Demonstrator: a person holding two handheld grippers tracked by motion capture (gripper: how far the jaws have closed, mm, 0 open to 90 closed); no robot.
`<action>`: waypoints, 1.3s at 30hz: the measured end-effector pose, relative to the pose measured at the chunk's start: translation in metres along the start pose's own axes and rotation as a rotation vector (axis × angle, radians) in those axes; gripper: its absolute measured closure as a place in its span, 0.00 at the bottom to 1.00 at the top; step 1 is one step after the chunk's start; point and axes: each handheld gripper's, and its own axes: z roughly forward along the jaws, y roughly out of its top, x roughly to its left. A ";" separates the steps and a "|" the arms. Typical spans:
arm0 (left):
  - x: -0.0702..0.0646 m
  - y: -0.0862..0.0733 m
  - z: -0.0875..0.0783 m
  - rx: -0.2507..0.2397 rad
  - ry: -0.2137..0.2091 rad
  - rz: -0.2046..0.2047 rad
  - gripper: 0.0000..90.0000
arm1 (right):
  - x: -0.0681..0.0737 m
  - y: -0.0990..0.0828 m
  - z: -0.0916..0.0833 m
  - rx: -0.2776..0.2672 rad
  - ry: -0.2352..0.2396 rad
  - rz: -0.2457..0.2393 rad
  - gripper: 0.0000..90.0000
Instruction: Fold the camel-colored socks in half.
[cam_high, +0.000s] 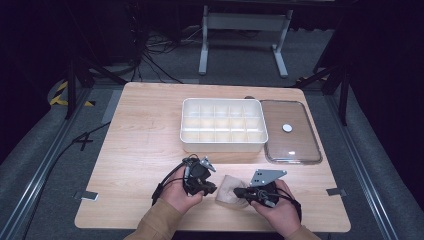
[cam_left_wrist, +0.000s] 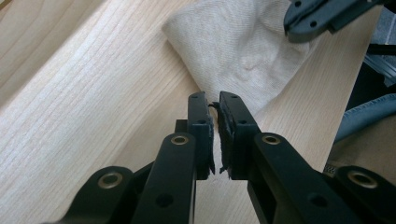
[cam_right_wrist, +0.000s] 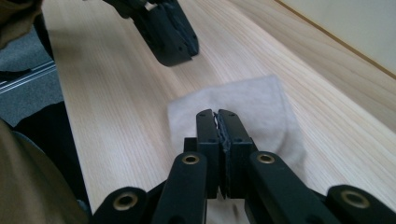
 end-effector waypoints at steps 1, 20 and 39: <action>-0.001 0.000 0.002 0.003 -0.004 -0.005 0.93 | -0.001 -0.002 -0.002 0.006 -0.007 0.012 0.99; -0.008 0.007 0.023 0.083 -0.050 0.038 0.92 | -0.018 -0.028 0.001 0.102 -0.064 0.013 1.00; -0.002 0.005 0.016 0.052 -0.040 0.019 0.90 | -0.011 -0.011 -0.018 -0.042 -0.061 0.025 0.96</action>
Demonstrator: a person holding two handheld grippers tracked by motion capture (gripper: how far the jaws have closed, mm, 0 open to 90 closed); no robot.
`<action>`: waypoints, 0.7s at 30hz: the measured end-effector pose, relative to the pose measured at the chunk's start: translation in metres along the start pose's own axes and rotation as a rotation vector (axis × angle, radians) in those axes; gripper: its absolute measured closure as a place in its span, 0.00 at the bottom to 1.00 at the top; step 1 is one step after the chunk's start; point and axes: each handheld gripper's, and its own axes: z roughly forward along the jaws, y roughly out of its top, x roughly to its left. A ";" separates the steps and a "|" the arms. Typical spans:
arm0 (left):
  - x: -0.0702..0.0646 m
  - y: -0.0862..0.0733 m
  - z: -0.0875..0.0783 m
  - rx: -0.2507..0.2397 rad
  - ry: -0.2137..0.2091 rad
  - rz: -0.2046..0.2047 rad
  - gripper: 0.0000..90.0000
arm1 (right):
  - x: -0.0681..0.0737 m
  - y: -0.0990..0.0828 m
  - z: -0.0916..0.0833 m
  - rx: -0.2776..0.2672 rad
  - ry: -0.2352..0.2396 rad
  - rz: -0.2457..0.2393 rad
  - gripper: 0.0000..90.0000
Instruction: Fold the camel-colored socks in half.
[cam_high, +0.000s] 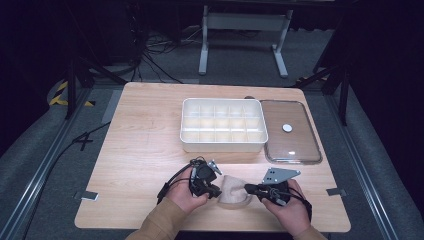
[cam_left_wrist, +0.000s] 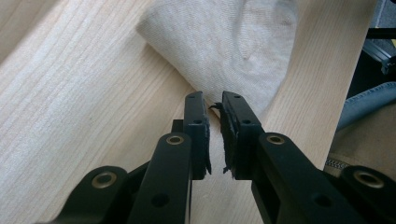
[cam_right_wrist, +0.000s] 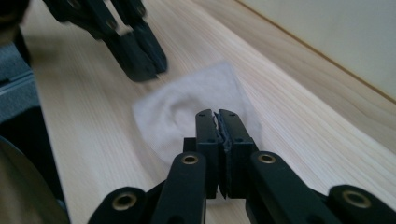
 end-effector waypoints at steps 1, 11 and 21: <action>0.000 0.000 0.000 0.000 0.005 0.005 0.90 | 0.004 0.003 0.002 -0.009 0.005 0.001 0.94; 0.006 -0.004 -0.007 -0.028 0.015 -0.026 0.87 | 0.005 -0.006 0.029 0.125 -0.043 -0.026 0.86; 0.008 -0.006 -0.011 -0.049 0.017 -0.036 0.86 | -0.009 -0.002 0.015 0.102 -0.031 -0.089 0.84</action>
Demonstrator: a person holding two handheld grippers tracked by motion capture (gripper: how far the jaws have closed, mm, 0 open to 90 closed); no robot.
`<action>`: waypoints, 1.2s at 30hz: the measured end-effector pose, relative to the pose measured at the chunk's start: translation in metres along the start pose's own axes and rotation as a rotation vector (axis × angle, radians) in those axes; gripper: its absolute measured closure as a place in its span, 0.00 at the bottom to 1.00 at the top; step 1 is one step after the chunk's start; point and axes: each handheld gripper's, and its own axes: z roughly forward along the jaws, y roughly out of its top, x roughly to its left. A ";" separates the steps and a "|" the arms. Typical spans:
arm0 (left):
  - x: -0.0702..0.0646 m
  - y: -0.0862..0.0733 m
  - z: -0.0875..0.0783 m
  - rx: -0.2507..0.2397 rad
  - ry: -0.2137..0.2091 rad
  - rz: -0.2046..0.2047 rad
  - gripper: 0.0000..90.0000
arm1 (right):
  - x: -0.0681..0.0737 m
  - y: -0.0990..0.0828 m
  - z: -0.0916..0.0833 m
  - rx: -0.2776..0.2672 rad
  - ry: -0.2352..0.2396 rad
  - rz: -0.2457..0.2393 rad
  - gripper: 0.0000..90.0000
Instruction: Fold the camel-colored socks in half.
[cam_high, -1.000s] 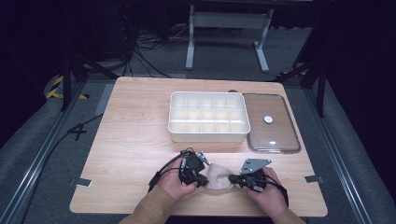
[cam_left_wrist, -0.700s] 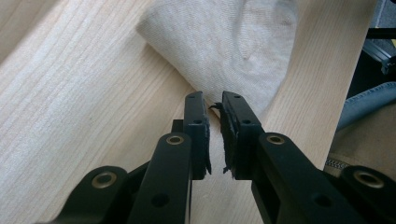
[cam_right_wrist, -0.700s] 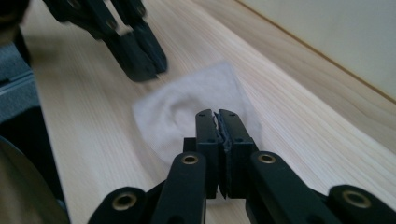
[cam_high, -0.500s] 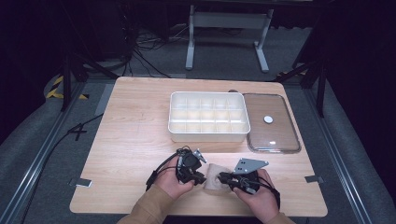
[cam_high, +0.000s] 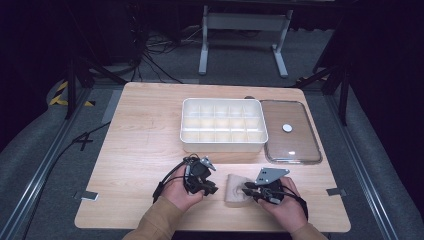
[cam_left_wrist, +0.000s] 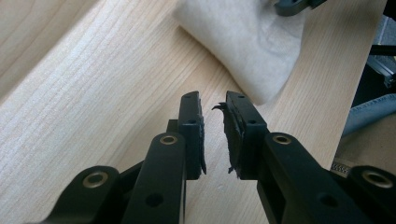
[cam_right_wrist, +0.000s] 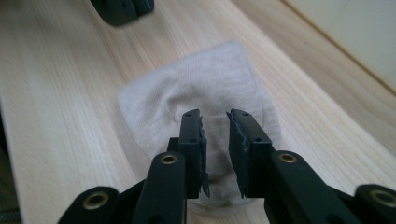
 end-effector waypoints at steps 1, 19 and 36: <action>0.000 0.000 -0.001 0.000 0.002 0.004 0.86 | 0.000 0.001 -0.001 -0.010 0.003 0.008 0.84; -0.001 0.000 -0.008 -0.021 0.054 0.019 0.85 | 0.005 0.001 -0.011 -0.054 -0.024 0.136 0.98; -0.007 0.012 0.029 0.068 0.048 0.078 0.91 | -0.010 -0.012 0.011 0.030 0.047 0.105 1.00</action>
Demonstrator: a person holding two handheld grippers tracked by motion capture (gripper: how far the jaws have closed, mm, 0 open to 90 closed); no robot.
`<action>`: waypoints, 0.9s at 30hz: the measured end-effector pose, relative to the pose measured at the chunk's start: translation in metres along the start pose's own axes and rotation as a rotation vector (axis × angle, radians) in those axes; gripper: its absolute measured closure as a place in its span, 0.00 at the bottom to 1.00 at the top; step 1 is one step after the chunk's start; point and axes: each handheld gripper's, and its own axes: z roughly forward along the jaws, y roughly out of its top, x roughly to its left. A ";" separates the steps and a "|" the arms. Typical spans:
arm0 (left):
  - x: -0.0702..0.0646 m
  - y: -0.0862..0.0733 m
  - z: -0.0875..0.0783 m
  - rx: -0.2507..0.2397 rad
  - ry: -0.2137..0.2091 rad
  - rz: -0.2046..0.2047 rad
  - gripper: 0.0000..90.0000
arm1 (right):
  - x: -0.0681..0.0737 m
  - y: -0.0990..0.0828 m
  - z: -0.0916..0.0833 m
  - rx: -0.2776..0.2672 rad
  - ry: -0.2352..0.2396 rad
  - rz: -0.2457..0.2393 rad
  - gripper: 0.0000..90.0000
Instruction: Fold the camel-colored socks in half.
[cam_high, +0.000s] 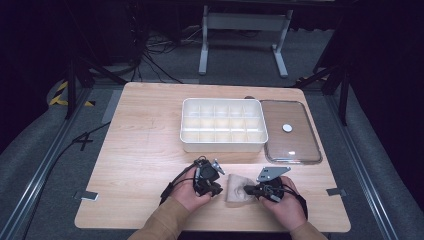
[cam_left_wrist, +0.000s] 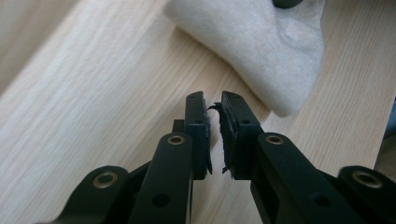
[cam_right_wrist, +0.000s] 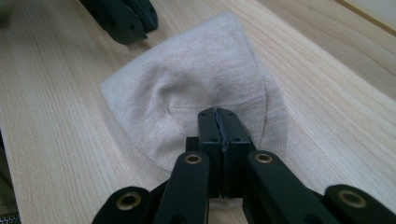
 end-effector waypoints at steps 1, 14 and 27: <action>-0.002 0.004 0.006 0.014 -0.004 0.023 0.91 | -0.001 0.000 0.000 -0.001 0.005 0.003 1.00; -0.009 0.021 0.009 -0.054 -0.055 0.085 0.93 | 0.006 -0.001 0.001 -0.015 -0.034 -0.049 1.00; -0.025 0.028 0.001 -0.094 -0.039 0.196 0.83 | 0.015 0.000 0.009 -0.065 -0.002 -0.032 1.00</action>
